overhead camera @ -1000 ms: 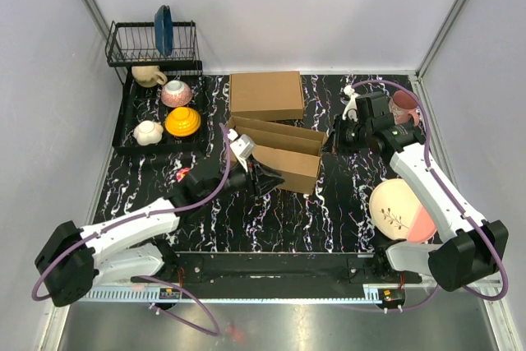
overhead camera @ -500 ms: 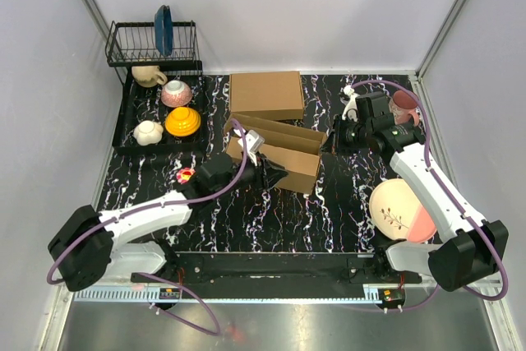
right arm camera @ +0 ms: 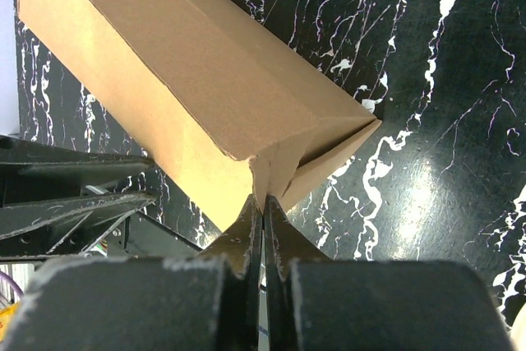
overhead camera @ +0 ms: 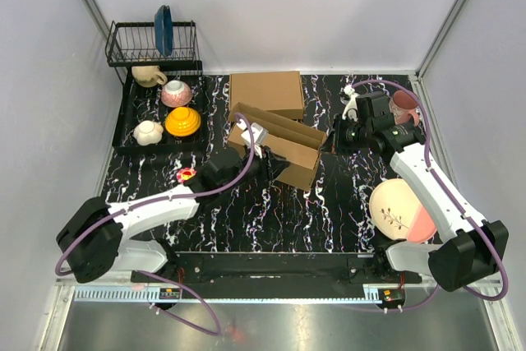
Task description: Fold the paper box
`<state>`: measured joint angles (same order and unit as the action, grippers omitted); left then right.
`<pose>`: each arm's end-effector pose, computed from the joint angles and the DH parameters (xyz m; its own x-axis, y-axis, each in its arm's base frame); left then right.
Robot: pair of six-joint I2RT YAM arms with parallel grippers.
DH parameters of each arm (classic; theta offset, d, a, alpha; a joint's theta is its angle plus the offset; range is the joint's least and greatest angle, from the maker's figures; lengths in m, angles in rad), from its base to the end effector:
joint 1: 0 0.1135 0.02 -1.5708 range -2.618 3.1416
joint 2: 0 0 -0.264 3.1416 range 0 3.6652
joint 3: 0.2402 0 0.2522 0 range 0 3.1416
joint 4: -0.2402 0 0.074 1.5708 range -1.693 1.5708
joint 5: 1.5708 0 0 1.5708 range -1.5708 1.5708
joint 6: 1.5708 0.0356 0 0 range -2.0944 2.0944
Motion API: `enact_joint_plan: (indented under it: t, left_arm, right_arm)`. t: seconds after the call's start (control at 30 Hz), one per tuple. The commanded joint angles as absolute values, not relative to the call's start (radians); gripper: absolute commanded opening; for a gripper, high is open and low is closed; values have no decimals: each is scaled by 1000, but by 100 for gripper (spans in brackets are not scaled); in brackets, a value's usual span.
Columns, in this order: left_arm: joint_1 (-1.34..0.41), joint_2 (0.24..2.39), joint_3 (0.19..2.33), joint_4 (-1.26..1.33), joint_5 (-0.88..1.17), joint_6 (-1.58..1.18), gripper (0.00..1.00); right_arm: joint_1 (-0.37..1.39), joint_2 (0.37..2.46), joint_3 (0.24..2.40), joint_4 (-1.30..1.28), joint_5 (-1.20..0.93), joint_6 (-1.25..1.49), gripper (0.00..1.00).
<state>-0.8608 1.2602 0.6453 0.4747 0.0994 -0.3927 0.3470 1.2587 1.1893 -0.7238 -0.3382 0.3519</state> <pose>0.1814 -0.2164 0.2573 -0.3974 -0.1218 -0.9095 0.7215 0.5709 -0.3917 0.2433 0.1005 0.3309 -0.8151 0.0510 -0.5771 -0.2756 0.8420 0.4638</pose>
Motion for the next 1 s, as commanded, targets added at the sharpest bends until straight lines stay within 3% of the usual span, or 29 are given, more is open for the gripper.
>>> enact_joint_plan:
  t: [0.0, 0.97]
  left_arm:
    - [-861, 1301, 693, 518, 58, -388, 31]
    - [-861, 1404, 749, 538, 97, -396, 32]
  right_arm:
    - [357, 1246, 1219, -709, -385, 360, 0]
    - [359, 1341, 1236, -606, -385, 592, 0]
